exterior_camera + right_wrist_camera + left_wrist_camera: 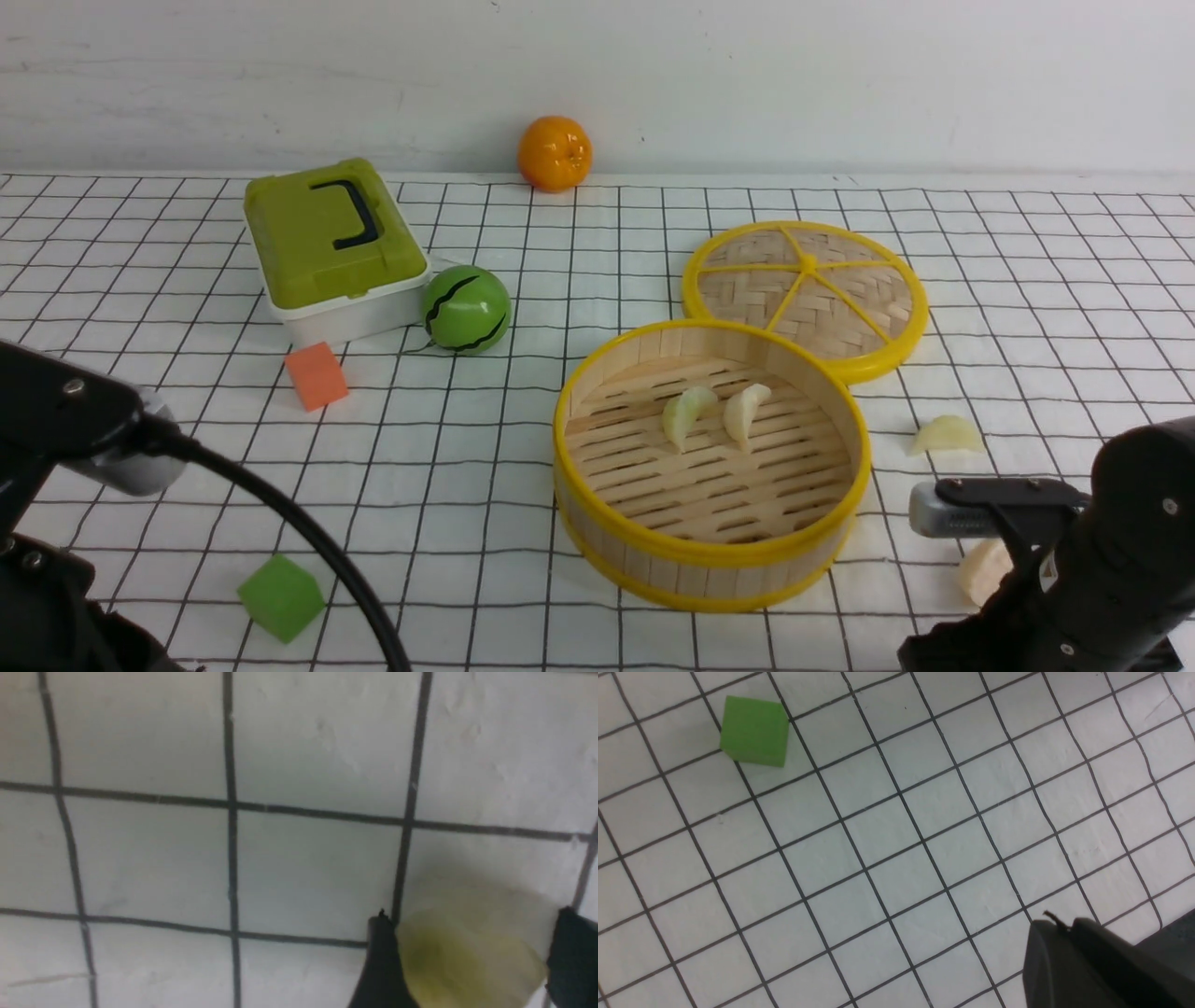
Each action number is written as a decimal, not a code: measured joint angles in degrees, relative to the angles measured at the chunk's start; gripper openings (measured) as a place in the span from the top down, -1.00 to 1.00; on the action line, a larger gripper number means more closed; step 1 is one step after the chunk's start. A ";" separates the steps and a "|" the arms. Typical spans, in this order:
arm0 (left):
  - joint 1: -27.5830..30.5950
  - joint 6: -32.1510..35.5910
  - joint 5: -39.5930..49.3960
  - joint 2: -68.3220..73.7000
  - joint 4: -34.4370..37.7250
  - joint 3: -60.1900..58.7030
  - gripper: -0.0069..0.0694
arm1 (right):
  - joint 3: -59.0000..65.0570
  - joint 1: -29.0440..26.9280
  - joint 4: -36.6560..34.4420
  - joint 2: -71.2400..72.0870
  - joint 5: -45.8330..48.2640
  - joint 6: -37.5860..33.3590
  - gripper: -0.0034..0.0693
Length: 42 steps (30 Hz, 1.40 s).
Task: Put the dumplings into the steamer on the table with the white tablecloth.
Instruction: 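Reach for and grasp a dumpling lying on the table beside the steamer, then place the dumpling in the bamboo steamer basket with the right gripper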
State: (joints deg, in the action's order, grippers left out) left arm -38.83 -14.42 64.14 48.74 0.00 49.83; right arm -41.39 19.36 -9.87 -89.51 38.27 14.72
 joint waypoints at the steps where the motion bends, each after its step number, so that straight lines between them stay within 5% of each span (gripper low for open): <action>1: 0.00 0.00 -0.27 0.00 -0.58 0.00 0.71 | 0.06 0.00 -1.55 -0.07 -0.89 -0.14 -0.33; 6: 0.00 0.00 -0.27 0.00 -0.89 0.00 0.70 | 0.06 0.00 -2.17 -0.13 -1.28 -1.03 -0.27; 13: 0.00 0.02 -0.27 0.00 -0.89 0.00 0.69 | 0.11 0.00 -1.96 -0.13 -1.28 -1.90 0.26; 21: 0.00 0.02 -0.22 -0.61 -0.89 0.00 0.68 | -8.88 0.00 0.15 0.56 10.66 -7.23 0.25; 30: 0.00 0.02 0.27 -3.61 -0.89 0.00 0.66 | -34.81 0.54 -2.75 -1.64 23.44 -12.79 0.25; 42: 0.00 0.02 1.37 -3.85 -0.89 0.00 0.63 | -59.34 11.55 -0.41 -25.43 26.77 -10.30 0.25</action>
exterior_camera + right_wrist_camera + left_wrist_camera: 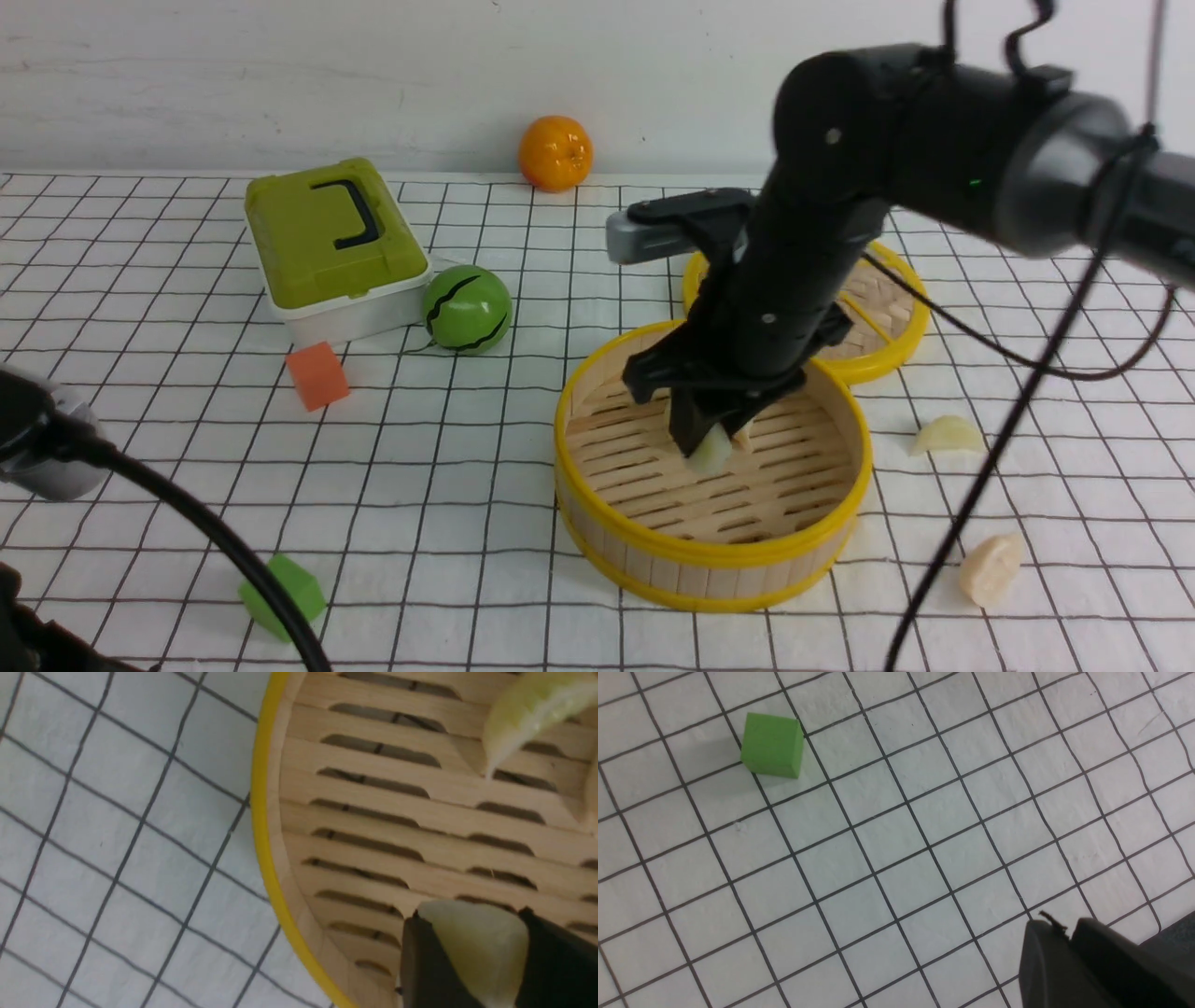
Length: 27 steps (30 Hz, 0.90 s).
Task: Put the dumplings into the steamer on the table with the white tablecloth.
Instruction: 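Place the dumpling in the bamboo steamer basket with the right gripper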
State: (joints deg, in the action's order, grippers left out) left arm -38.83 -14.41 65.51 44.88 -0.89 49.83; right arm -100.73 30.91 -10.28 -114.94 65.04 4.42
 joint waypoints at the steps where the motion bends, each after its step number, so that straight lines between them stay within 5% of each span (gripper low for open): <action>1: 0.00 0.00 0.19 0.00 0.00 0.00 0.63 | -1.25 0.27 0.88 -1.86 -0.10 0.72 0.25; 13: 0.00 0.00 0.93 0.00 0.00 0.00 0.63 | -5.03 1.07 3.95 -10.37 -2.53 5.44 0.25; 20: 0.00 0.00 0.75 0.00 -0.37 0.00 0.61 | -7.44 1.07 2.28 -9.24 2.52 3.47 -0.38; 27: 0.00 0.05 0.41 0.00 -0.38 0.00 0.59 | -5.12 1.07 5.43 0.70 4.77 -1.54 -0.56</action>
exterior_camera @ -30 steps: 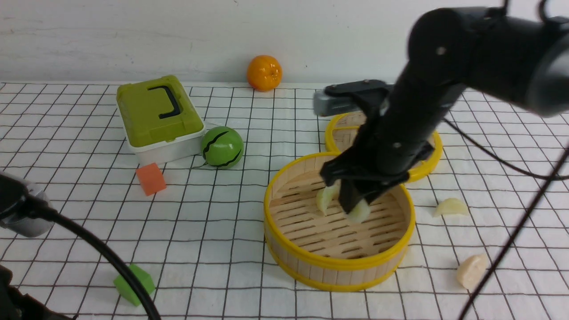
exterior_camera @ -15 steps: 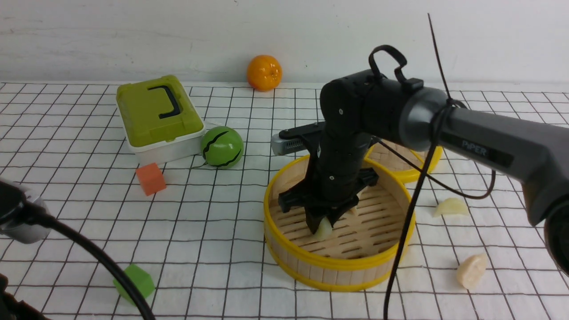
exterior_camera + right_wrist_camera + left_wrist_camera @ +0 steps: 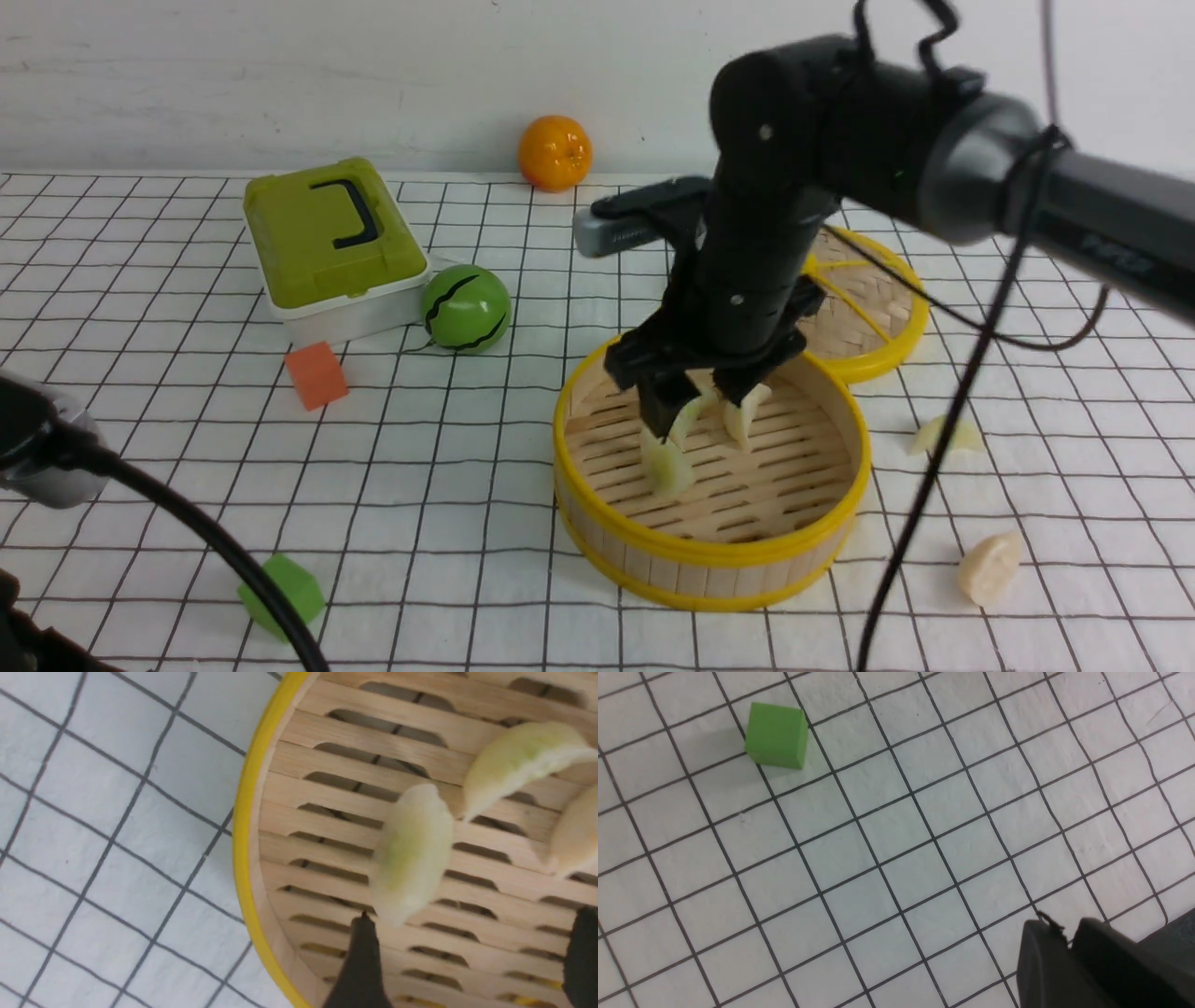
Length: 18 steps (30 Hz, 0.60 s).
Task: Put the dumplings into the steamer on the table with the white tablecloth.
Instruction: 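Place the dumpling in the bamboo steamer basket with the right gripper, then reach for and grasp a dumpling lying on the table beside the steamer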
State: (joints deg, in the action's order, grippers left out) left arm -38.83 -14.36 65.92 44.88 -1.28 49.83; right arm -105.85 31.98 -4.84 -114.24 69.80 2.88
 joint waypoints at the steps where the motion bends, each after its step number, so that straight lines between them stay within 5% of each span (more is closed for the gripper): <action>1: 0.00 0.00 -0.11 0.00 0.00 0.00 0.59 | 1.88 0.00 0.96 3.04 0.00 -0.19 -0.56; 8: 0.00 0.00 -0.98 0.00 0.00 0.00 0.58 | 20.79 -4.02 4.84 17.69 0.11 1.79 -0.48; 18: 0.00 0.00 -3.73 0.00 0.38 0.00 0.57 | 45.02 -22.81 1.78 27.43 -15.47 9.38 -0.43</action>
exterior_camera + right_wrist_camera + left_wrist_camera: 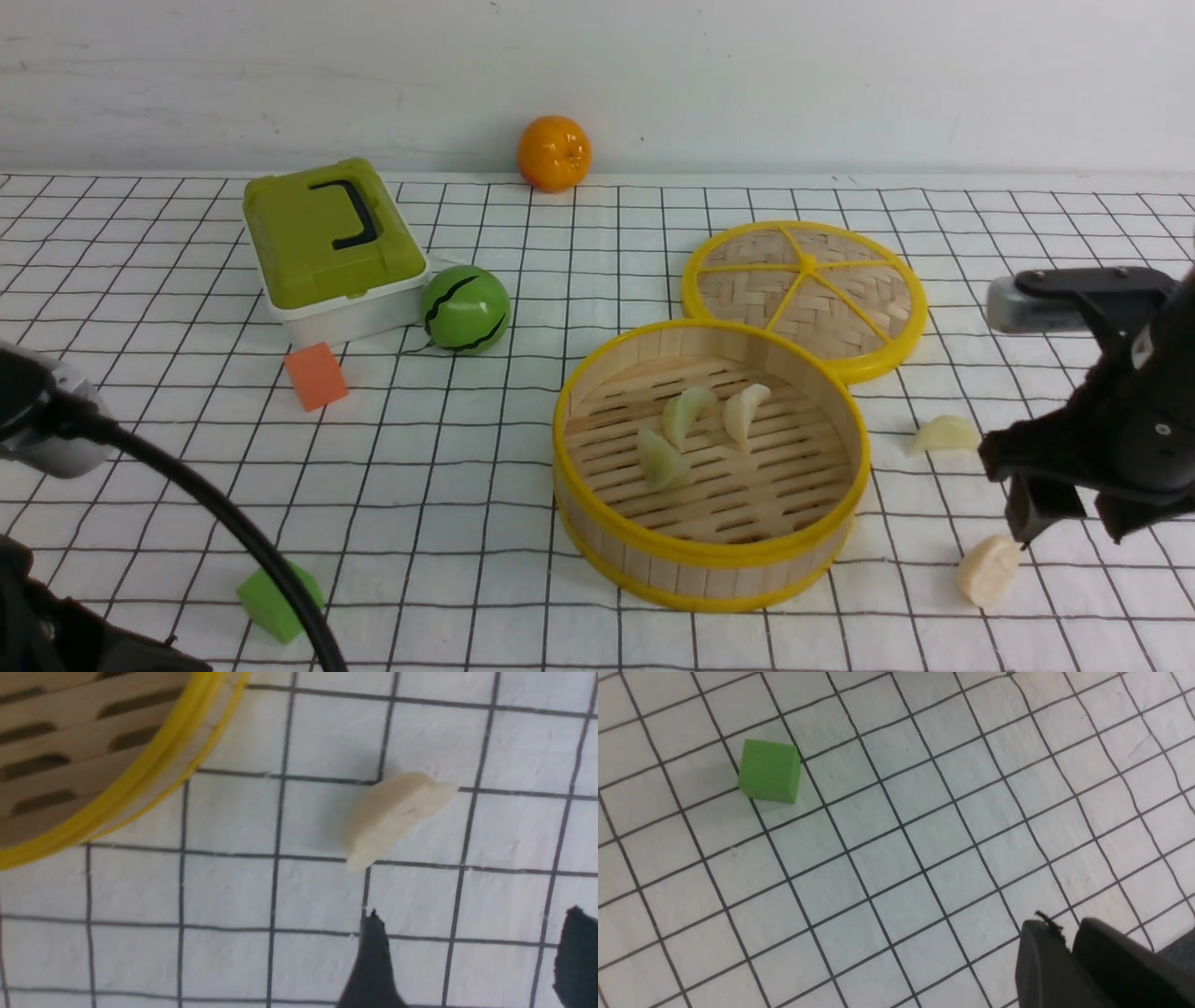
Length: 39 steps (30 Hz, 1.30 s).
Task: Put the dumplings into the steamer on the table with the white tablecloth.
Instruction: 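Reach for and grasp a dumpling lying on the table beside the steamer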
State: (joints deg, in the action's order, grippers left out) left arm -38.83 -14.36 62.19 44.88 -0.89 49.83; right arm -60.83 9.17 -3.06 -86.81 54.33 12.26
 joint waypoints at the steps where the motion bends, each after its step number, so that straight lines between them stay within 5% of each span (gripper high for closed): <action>1: 0.00 0.00 -0.60 0.00 0.03 0.00 0.57 | 0.65 -1.58 -1.18 -0.63 -1.66 0.27 -0.43; 21: 0.00 0.00 -1.01 0.00 1.36 0.00 0.53 | 0.93 -4.00 -8.67 -16.04 -13.85 0.10 -0.36; 28: 0.00 0.00 -1.01 0.00 1.36 0.00 0.53 | 0.87 -4.00 -9.28 -16.04 -11.85 -3.00 0.12; 39: 0.00 0.00 -1.01 0.00 1.31 0.00 0.52 | -9.20 -2.49 -15.30 -10.52 0.28 -15.81 0.12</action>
State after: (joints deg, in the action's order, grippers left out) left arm -38.83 -14.36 61.18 44.88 0.42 49.83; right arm -70.03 6.68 -18.36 -97.32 54.61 -3.55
